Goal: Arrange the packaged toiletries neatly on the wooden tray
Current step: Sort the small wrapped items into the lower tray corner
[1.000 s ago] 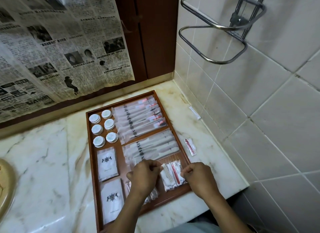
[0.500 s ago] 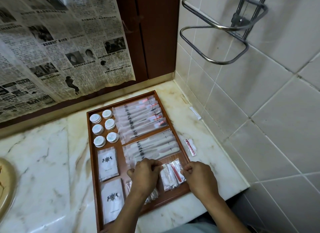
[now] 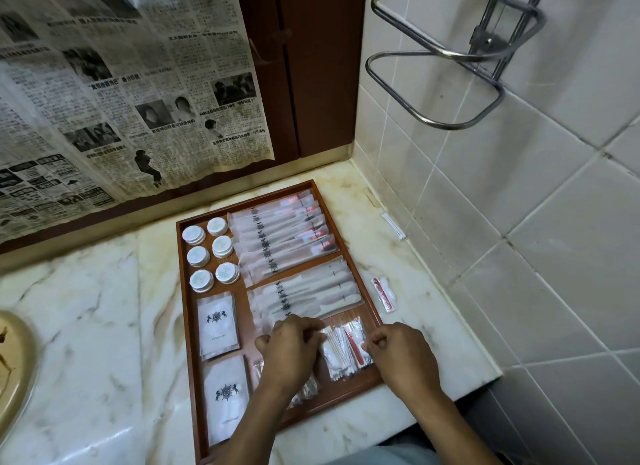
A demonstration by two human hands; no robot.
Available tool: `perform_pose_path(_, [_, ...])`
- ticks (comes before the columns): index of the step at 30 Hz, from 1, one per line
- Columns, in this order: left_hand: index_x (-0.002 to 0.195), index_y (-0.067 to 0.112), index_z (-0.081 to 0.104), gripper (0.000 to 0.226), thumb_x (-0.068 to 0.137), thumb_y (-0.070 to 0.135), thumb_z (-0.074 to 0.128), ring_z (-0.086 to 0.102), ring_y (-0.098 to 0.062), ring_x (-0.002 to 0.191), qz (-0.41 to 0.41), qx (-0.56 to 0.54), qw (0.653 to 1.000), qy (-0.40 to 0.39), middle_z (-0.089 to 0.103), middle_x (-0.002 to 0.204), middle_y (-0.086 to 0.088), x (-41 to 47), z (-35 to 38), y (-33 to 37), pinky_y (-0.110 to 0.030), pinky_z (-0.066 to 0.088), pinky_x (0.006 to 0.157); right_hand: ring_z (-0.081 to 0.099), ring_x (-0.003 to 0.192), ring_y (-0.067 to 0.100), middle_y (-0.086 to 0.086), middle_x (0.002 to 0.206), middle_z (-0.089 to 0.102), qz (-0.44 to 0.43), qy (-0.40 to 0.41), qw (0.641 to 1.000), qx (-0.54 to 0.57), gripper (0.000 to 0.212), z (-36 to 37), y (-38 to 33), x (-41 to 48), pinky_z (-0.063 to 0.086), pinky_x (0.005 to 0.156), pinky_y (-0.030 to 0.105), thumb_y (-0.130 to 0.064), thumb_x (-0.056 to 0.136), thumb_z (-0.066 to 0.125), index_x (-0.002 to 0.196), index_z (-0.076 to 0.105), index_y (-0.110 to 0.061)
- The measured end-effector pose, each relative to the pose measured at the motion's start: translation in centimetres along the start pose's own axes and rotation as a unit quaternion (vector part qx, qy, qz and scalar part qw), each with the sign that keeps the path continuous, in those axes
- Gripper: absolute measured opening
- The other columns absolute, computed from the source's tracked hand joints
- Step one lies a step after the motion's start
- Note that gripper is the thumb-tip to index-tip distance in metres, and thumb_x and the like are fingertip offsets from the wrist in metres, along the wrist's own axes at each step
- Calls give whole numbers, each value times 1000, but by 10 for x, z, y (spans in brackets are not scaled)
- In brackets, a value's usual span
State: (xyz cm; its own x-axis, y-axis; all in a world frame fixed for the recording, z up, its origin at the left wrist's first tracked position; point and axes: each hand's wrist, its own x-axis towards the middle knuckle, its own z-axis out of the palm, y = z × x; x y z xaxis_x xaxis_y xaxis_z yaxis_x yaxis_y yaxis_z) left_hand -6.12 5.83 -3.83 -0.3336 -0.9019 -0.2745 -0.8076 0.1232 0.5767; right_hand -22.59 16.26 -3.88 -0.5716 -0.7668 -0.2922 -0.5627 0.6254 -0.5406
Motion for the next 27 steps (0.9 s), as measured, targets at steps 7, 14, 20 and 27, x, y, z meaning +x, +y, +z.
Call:
perform_pose_path(7, [114,37,74,19,96,36,67,58,-8,115,6,2,1000,0,71,111,20,0,1,-2,-35,18,82,65,74,8,-13,79,69,3,5,1000,-1,10,2,1,1,55,64,30,-36,85,75,85,75,-26])
perform_pose_path(14, [111,39,74,17,95,37,68,58,-6,112,10,15,1000,1,70,108,21,-2,-2,0,-34,16,78,66,76,9,-12,79,69,5,8,1000,19,9,3,3,3,56,67,33,-35,85,76,85,77,-26])
perform_pose_path(20, [86,55,61,17,92,40,69,58,-1,111,13,2,1000,11,68,103,24,5,0,-2,-36,17,78,66,74,1,-19,71,68,24,37,996,82,7,-2,9,11,56,69,27,-27,85,73,80,76,-29])
perform_pose_path(27, [102,43,72,10,95,39,66,54,-6,114,39,10,999,27,60,105,21,12,0,13,-35,15,75,68,78,16,-6,80,73,42,109,986,119,6,-13,19,34,51,68,29,-22,87,72,84,74,-27])
